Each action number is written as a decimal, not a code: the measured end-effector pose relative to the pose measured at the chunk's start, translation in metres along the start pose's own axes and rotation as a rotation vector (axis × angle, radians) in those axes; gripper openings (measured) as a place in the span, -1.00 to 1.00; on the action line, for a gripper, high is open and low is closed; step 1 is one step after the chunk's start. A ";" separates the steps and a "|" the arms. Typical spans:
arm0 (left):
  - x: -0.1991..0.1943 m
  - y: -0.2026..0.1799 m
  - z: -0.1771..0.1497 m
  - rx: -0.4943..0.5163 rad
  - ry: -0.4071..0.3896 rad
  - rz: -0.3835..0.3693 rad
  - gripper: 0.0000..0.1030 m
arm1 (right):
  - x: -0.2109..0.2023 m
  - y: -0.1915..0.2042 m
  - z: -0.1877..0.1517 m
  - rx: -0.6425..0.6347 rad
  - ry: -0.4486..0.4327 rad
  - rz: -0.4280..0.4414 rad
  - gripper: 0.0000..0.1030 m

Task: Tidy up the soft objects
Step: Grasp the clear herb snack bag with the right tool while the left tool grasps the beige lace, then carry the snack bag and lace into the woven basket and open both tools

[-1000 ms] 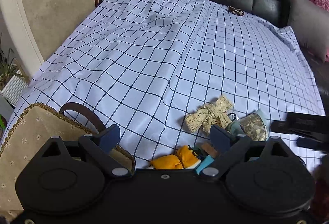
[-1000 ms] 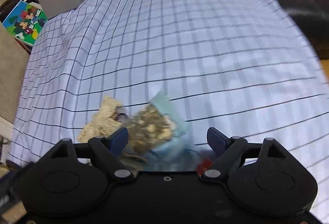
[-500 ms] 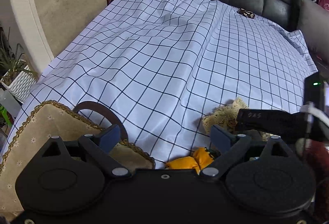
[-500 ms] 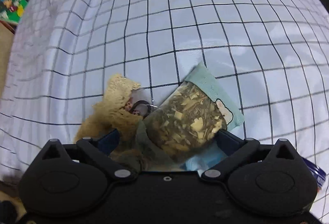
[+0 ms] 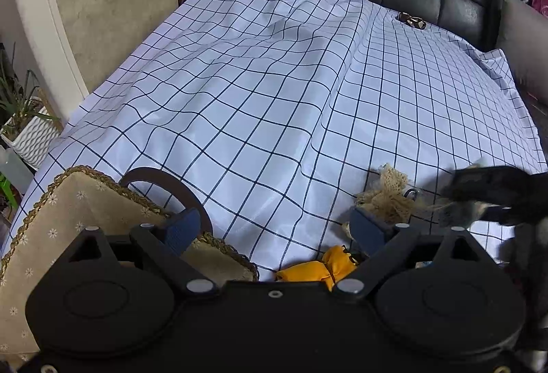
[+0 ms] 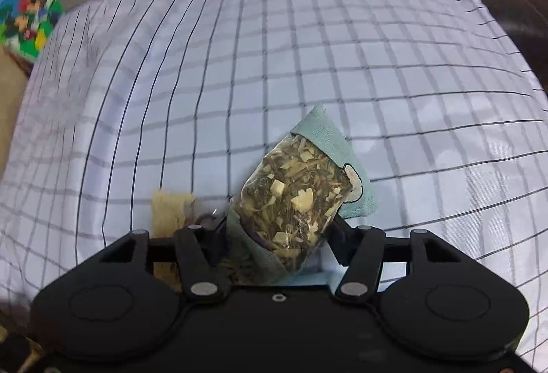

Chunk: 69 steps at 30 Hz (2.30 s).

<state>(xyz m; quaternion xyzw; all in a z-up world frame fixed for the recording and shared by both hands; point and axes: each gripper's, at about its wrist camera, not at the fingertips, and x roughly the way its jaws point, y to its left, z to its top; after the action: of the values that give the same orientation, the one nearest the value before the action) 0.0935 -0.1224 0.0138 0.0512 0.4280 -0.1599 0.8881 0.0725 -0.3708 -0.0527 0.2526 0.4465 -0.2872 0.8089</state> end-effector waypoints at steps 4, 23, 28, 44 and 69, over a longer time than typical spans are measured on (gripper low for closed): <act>0.007 -0.007 0.000 0.010 0.013 -0.007 0.76 | -0.016 -0.020 0.010 0.035 -0.034 -0.008 0.11; 0.088 -0.111 0.000 0.285 0.066 -0.008 0.78 | -0.030 -0.093 0.000 0.016 -0.058 -0.068 0.12; 0.116 -0.115 -0.003 0.299 0.122 0.016 0.80 | -0.028 -0.113 0.003 0.036 -0.056 -0.081 0.12; 0.123 -0.115 0.009 0.246 0.204 -0.177 -0.15 | -0.021 -0.150 0.008 0.112 -0.026 -0.125 0.12; 0.030 -0.058 -0.007 0.152 0.190 -0.168 -0.26 | -0.095 -0.160 -0.090 0.018 0.145 -0.184 0.12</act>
<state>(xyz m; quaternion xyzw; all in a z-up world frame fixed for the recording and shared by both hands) 0.0867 -0.1832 -0.0112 0.0973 0.4994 -0.2600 0.8207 -0.1315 -0.4016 -0.0378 0.2379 0.5227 -0.3450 0.7424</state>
